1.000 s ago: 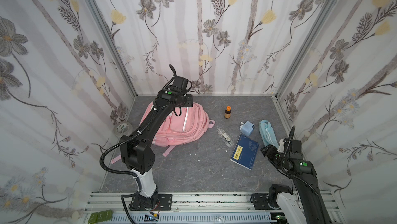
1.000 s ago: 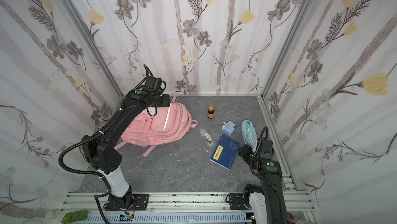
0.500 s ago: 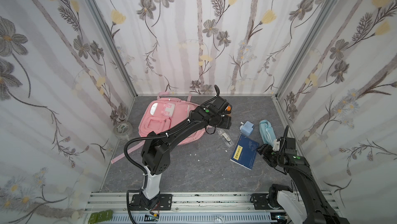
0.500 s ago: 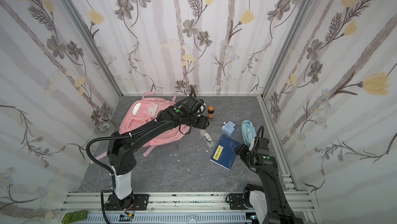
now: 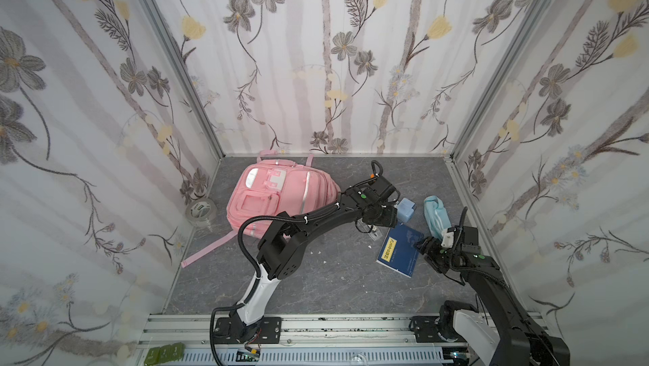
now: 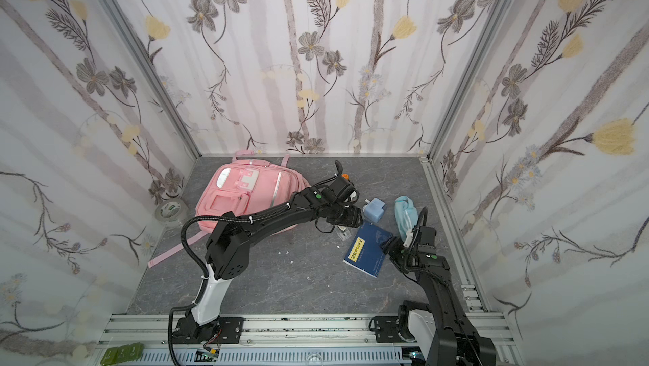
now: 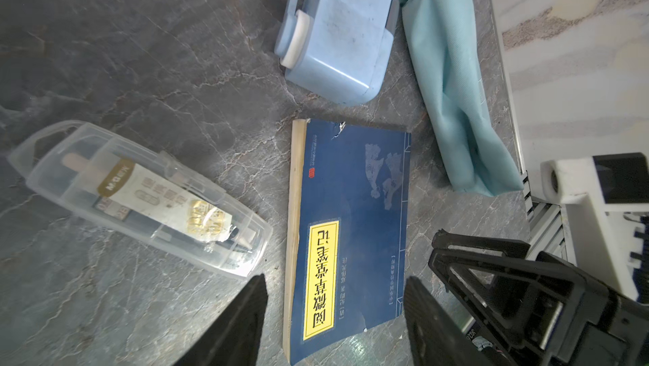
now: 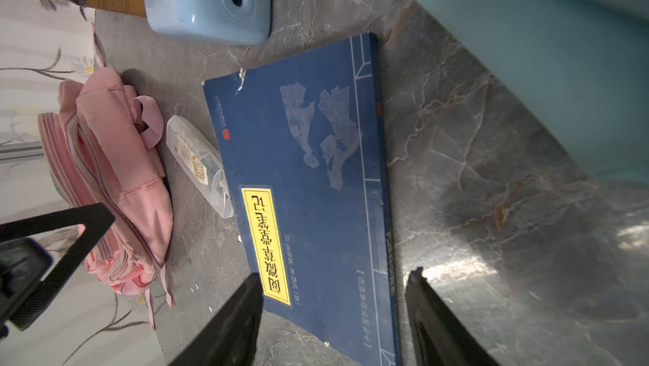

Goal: Pack the student bag
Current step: 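Reach the left gripper across to the blue book's spine edge near the right gripper, then grip the blue book's opposite edges with the left and right grippers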

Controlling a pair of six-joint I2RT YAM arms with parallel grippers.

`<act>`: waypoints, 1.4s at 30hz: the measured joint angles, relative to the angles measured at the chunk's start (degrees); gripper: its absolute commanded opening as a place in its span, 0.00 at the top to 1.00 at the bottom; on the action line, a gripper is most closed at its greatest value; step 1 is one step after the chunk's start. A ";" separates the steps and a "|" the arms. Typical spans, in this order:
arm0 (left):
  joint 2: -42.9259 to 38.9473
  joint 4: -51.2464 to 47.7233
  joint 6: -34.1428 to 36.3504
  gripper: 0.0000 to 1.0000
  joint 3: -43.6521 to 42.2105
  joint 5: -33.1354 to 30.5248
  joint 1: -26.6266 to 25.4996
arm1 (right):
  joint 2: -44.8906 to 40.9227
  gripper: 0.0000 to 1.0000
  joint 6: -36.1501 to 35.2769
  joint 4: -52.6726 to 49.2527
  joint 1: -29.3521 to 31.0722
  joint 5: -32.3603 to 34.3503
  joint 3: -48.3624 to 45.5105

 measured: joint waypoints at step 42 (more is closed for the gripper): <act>7.67 1.46 -5.88 0.38 -1.27 2.62 -3.43 | 8.57 0.36 -5.14 13.18 -0.17 -7.19 -5.51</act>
